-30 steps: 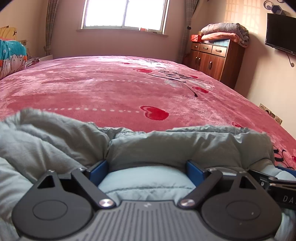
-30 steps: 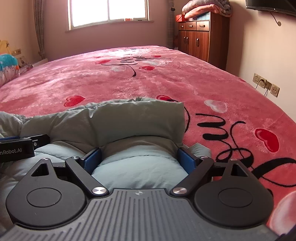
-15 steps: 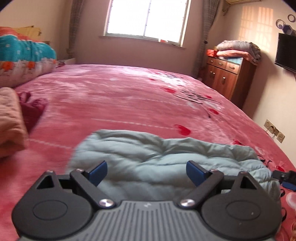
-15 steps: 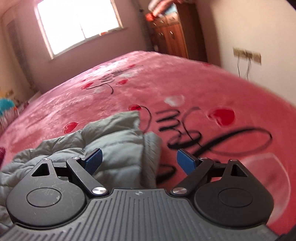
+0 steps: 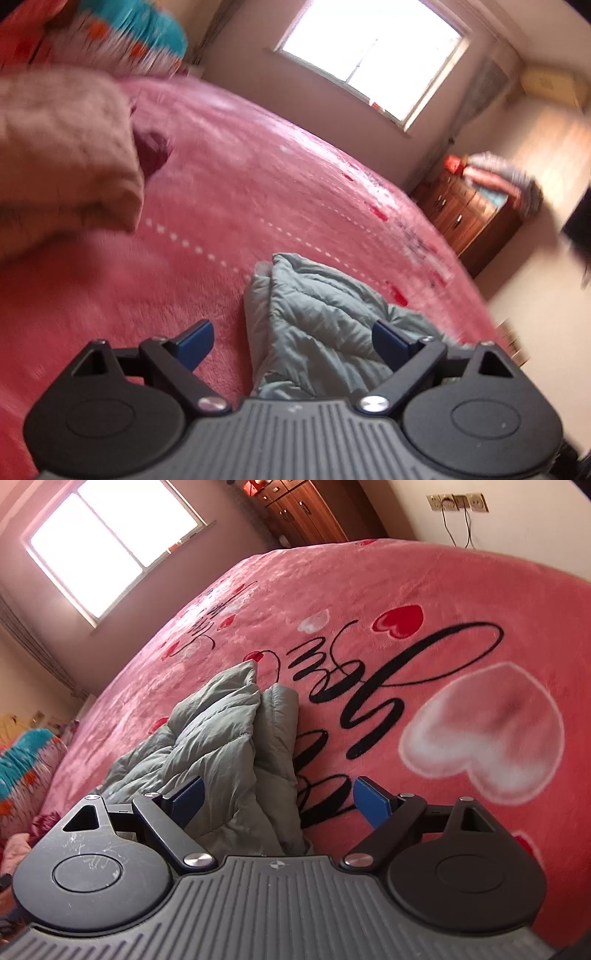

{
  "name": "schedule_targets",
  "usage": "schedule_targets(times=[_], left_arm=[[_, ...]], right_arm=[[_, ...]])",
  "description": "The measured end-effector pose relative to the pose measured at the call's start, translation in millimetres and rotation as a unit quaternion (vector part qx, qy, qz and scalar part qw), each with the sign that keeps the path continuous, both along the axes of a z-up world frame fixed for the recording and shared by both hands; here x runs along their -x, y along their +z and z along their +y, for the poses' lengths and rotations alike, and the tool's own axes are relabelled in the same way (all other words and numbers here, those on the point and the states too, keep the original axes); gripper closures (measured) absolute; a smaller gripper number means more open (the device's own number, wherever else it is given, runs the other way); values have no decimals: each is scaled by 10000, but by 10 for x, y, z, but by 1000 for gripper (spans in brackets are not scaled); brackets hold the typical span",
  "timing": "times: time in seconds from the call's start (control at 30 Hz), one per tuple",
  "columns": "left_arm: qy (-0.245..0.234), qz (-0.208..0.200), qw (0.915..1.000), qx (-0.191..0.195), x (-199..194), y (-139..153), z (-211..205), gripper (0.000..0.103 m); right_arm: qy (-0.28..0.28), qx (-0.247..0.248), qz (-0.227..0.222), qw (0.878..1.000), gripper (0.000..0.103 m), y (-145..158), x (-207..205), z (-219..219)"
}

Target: Fold large clothes

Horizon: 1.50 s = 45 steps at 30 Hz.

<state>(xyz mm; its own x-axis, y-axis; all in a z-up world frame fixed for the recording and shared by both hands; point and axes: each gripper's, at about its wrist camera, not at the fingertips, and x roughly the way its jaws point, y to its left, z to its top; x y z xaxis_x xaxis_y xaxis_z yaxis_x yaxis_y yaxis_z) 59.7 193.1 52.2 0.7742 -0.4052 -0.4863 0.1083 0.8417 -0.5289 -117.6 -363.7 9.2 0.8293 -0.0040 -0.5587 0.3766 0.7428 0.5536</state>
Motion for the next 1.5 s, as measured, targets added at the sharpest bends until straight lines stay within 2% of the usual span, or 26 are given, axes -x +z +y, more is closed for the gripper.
schedule_targets(times=[0.07,0.27,0.43,0.57,0.9,1.1,1.33,1.5], left_arm=[[-13,73,9993,355,-71,-97,90,11],[-280,477,9934,1008,-381,-356,157,11],[-510,802,9876,1247,-637,-544,80,11],[-705,1116,9792,1539,-829,-726,66,11],[-991,1395,9720,1608,-1007,-899,-73,11],[-1080,1402,9700,1664,-1018,-915,-143,10],[-1180,1364,9684,1720,-1049,-896,-299,2],[-1195,1356,9688,1697,-1082,-873,-422,2]], right_arm=[[72,-273,-85,9996,0,-59,-10,-40],[217,-939,-342,9948,0,-192,-70,-186],[420,-864,-304,9949,0,-219,-180,-205],[621,-853,-312,9939,0,-193,-281,-156],[1112,-1008,-337,9881,0,-251,-567,-78],[1210,-1505,-494,9799,0,-305,-688,-137],[1251,-2150,-731,9658,0,-360,-715,-221],[1264,-2302,-802,9615,0,-389,-758,-214]])
